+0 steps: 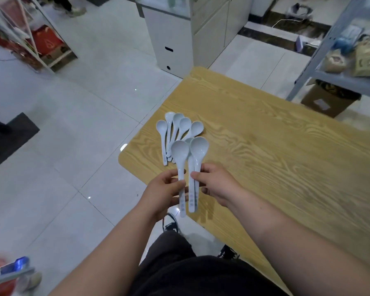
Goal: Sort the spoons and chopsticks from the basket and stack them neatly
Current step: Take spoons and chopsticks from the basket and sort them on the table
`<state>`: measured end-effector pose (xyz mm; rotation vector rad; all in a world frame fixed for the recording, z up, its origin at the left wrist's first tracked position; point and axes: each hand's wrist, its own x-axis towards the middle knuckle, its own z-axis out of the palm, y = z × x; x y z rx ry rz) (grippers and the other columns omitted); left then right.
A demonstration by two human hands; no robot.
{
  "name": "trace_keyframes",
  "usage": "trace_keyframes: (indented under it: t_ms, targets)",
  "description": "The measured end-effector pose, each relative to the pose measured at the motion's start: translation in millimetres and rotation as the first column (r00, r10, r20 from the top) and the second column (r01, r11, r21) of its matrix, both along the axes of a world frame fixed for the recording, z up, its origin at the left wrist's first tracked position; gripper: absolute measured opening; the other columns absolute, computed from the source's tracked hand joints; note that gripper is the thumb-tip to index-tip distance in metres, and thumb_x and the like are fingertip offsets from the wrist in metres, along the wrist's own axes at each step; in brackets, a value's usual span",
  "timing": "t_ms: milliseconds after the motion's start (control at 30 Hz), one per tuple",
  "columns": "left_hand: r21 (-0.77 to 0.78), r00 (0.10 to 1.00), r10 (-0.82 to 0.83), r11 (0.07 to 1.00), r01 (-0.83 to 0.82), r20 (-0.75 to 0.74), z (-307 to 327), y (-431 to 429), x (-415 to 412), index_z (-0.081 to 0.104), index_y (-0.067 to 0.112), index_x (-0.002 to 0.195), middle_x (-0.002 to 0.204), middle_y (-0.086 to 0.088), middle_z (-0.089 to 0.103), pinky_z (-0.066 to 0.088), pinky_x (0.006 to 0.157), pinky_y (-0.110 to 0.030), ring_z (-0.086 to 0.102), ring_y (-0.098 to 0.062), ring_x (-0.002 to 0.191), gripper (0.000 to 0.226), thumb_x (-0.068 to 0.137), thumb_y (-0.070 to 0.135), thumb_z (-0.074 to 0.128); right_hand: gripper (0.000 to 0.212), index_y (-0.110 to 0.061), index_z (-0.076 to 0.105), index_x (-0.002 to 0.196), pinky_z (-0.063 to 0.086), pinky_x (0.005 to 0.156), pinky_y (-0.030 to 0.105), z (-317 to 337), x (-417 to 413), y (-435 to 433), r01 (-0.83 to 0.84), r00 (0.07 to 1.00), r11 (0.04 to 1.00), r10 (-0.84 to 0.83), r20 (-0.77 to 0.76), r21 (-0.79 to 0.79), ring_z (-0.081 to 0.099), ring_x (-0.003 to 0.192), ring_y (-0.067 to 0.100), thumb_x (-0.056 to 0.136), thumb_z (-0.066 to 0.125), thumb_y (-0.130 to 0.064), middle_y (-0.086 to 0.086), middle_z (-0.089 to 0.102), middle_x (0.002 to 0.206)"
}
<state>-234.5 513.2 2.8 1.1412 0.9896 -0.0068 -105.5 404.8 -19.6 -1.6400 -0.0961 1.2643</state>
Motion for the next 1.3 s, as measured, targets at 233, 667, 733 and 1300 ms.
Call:
trace_keyframes:
  t_ms: [233, 667, 733, 1300]
  targets:
    - [0.024, 0.993, -0.018, 0.999, 0.021, -0.114, -47, 128, 27, 0.069, 0.016, 0.114, 0.098, -0.015, 0.063, 0.059, 0.086, -0.040, 0.068, -0.027, 0.091, 0.026, 0.093, 0.002, 0.063, 0.005, -0.019, 0.070, 0.099, 0.044, 0.071, 0.032, -48, 20, 50, 0.235, 0.971, 0.954, -0.240, -0.008, -0.184, 0.058, 0.074, 0.013, 0.098, 0.065, -0.019, -0.001, 0.068, 0.088]
    - [0.349, 0.864, -0.324, 0.815, 0.462, -0.386, -112, 230, 76, 0.051, 0.020, 0.104, 0.085, 0.003, 0.066, 0.050, 0.067, -0.030, 0.065, -0.014, 0.078, 0.041, 0.075, 0.015, 0.079, 0.008, -0.017, 0.064, 0.099, 0.053, 0.078, 0.037, -94, 39, 121, 0.489, 0.868, 0.763, -0.475, 0.146, -0.423, 0.065, 0.083, 0.022, 0.096, 0.067, -0.024, 0.007, 0.070, 0.100]
    - [0.388, 0.811, -0.395, 0.730, 0.563, -0.432, -115, 229, 80, 0.048, 0.019, 0.105, 0.088, 0.004, 0.064, 0.048, 0.063, -0.029, 0.063, -0.011, 0.079, 0.044, 0.076, 0.019, 0.081, 0.009, -0.020, 0.063, 0.100, 0.053, 0.085, 0.037, -93, 41, 129, 0.444, 0.895, 0.768, -0.405, 0.187, -0.461, 0.066, 0.092, 0.022, 0.096, 0.066, -0.027, 0.002, 0.069, 0.102]
    - [0.463, 0.659, -0.640, 0.481, 0.744, -0.394, -87, 239, 84, 0.051, 0.026, 0.141, 0.112, 0.012, 0.059, 0.044, 0.069, -0.018, 0.058, -0.007, 0.097, 0.050, 0.092, 0.020, 0.062, 0.049, -0.022, 0.052, 0.139, 0.046, 0.080, 0.030, -57, 18, 131, 0.370, 0.925, 0.818, -0.280, 0.258, -0.440, 0.060, 0.106, 0.016, 0.093, 0.063, -0.031, -0.004, 0.058, 0.124]
